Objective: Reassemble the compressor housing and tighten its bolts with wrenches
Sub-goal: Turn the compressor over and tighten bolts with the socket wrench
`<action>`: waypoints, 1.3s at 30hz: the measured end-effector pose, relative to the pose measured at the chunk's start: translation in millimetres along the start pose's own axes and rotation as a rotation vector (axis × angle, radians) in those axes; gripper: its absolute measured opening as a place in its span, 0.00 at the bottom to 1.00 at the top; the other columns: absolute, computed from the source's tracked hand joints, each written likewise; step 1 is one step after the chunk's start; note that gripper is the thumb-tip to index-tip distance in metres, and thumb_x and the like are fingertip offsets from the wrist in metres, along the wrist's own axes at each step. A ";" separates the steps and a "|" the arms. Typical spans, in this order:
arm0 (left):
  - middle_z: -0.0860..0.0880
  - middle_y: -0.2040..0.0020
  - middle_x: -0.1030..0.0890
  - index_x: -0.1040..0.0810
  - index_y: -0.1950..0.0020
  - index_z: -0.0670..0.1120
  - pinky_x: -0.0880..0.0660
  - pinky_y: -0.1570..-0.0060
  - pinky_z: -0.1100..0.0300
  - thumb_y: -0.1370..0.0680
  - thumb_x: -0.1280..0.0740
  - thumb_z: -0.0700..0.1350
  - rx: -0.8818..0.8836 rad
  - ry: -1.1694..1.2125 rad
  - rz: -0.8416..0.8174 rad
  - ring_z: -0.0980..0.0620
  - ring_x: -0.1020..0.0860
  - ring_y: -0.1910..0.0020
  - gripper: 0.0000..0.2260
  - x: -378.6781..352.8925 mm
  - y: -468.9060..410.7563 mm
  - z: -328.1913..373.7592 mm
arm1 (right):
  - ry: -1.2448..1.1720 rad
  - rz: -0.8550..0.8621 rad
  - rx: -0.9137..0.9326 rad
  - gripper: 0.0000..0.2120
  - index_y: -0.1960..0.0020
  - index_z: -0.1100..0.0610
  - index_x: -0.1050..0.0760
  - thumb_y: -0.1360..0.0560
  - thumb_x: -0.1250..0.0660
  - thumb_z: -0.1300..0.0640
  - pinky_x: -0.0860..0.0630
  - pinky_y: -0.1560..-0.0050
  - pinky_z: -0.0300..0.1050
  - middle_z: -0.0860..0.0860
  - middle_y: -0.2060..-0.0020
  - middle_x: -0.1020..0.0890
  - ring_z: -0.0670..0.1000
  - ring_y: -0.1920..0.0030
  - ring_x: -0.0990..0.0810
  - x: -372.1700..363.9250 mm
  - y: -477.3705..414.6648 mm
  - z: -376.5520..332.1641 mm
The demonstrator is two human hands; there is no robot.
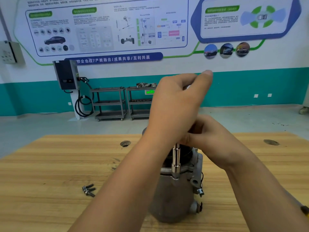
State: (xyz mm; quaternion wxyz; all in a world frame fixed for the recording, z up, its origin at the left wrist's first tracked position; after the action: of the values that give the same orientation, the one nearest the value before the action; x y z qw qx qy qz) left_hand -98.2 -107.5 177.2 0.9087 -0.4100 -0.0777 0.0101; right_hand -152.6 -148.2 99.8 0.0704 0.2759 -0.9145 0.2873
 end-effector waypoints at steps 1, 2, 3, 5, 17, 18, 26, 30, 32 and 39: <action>0.53 0.77 0.44 0.42 0.75 0.51 0.46 0.75 0.62 0.25 0.36 0.48 0.023 0.091 -0.041 0.54 0.45 0.77 0.21 -0.5 -0.5 -3.2 | 0.015 0.007 -0.001 0.05 0.51 0.68 0.24 0.26 0.32 0.67 0.23 0.54 0.41 0.50 0.62 0.20 0.46 0.61 0.21 0.7 0.3 1.4; 0.53 0.77 0.44 0.41 0.76 0.51 0.46 0.76 0.64 0.26 0.37 0.47 0.047 0.175 -0.078 0.54 0.46 0.78 0.20 -0.7 -1.1 -6.5 | 0.011 0.004 -0.010 0.05 0.51 0.68 0.23 0.26 0.32 0.66 0.23 0.53 0.43 0.52 0.61 0.19 0.46 0.60 0.20 0.1 1.5 1.2; 0.53 0.78 0.43 0.41 0.77 0.51 0.46 0.77 0.66 0.28 0.38 0.46 0.071 0.259 -0.113 0.54 0.46 0.78 0.19 -1.0 -1.5 -9.6 | 0.014 0.004 -0.006 0.05 0.51 0.67 0.23 0.26 0.31 0.66 0.22 0.52 0.44 0.54 0.61 0.19 0.47 0.59 0.20 0.2 2.0 1.4; 0.54 0.80 0.43 0.40 0.79 0.52 0.47 0.79 0.69 0.29 0.39 0.45 0.119 0.428 -0.193 0.56 0.47 0.80 0.19 -3.0 -1.7 -14.0 | -0.005 0.031 -0.007 0.04 0.53 0.62 0.21 0.28 0.29 0.64 0.22 0.52 0.45 0.58 0.60 0.17 0.48 0.58 0.19 1.3 3.0 0.9; 0.53 0.73 0.31 0.30 0.72 0.51 0.34 0.70 0.57 0.27 0.40 0.59 0.127 0.345 0.165 0.54 0.33 0.73 0.17 14.7 17.7 -25.2 | -0.059 0.003 -0.005 0.07 0.56 0.57 0.19 0.33 0.29 0.57 0.23 0.57 0.35 0.50 0.61 0.15 0.46 0.57 0.17 -0.4 5.2 -5.9; 0.54 0.72 0.29 0.29 0.71 0.53 0.31 0.68 0.55 0.27 0.40 0.60 0.131 0.301 0.236 0.54 0.30 0.71 0.17 17.9 22.9 -24.3 | -0.039 -0.003 -0.005 0.07 0.56 0.58 0.20 0.33 0.29 0.58 0.24 0.59 0.34 0.50 0.61 0.16 0.45 0.58 0.17 -1.5 5.4 -7.3; 0.55 0.75 0.33 0.35 0.70 0.50 0.38 0.70 0.58 0.22 0.46 0.59 0.134 0.249 0.332 0.55 0.35 0.75 0.20 18.0 22.7 -20.3 | 0.005 -0.012 0.006 0.09 0.57 0.51 0.17 0.30 0.33 0.62 0.24 0.60 0.33 0.48 0.62 0.15 0.44 0.59 0.17 -3.5 7.9 -13.3; 0.56 0.77 0.39 0.37 0.75 0.52 0.44 0.78 0.64 0.18 0.46 0.51 0.181 0.427 0.235 0.56 0.42 0.78 0.23 12.3 14.8 -28.7 | 0.034 -0.029 0.000 0.11 0.52 0.49 0.17 0.28 0.35 0.62 0.24 0.54 0.36 0.50 0.57 0.15 0.48 0.52 0.17 -1.2 9.3 -10.9; 0.55 0.78 0.40 0.37 0.77 0.52 0.46 0.80 0.68 0.18 0.47 0.48 0.214 0.524 0.178 0.57 0.44 0.80 0.25 9.4 11.5 -32.1 | 0.002 -0.020 -0.001 0.11 0.53 0.48 0.17 0.29 0.34 0.60 0.24 0.54 0.35 0.49 0.57 0.15 0.46 0.53 0.17 0.5 9.3 -10.2; 0.55 0.78 0.44 0.38 0.77 0.50 0.50 0.81 0.71 0.23 0.46 0.49 0.373 0.949 -0.239 0.59 0.49 0.80 0.20 -8.3 3.3 -41.4 | -0.028 0.068 0.001 0.13 0.47 0.55 0.19 0.32 0.31 0.55 0.24 0.49 0.39 0.58 0.52 0.16 0.52 0.49 0.18 11.3 6.0 0.5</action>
State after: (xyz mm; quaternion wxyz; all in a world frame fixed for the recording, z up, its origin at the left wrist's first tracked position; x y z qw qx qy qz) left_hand -100.1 -136.8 146.6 0.8963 -0.1889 0.2994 -0.2669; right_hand -165.4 -149.6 99.6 0.0476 0.2485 -0.9242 0.2859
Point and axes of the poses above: each hand's wrist, its own y-axis away from the middle knuckle, its own x-axis out of the back of the hand, z = x × y, the point moved 8 cm from there along -y, towards the middle knuckle
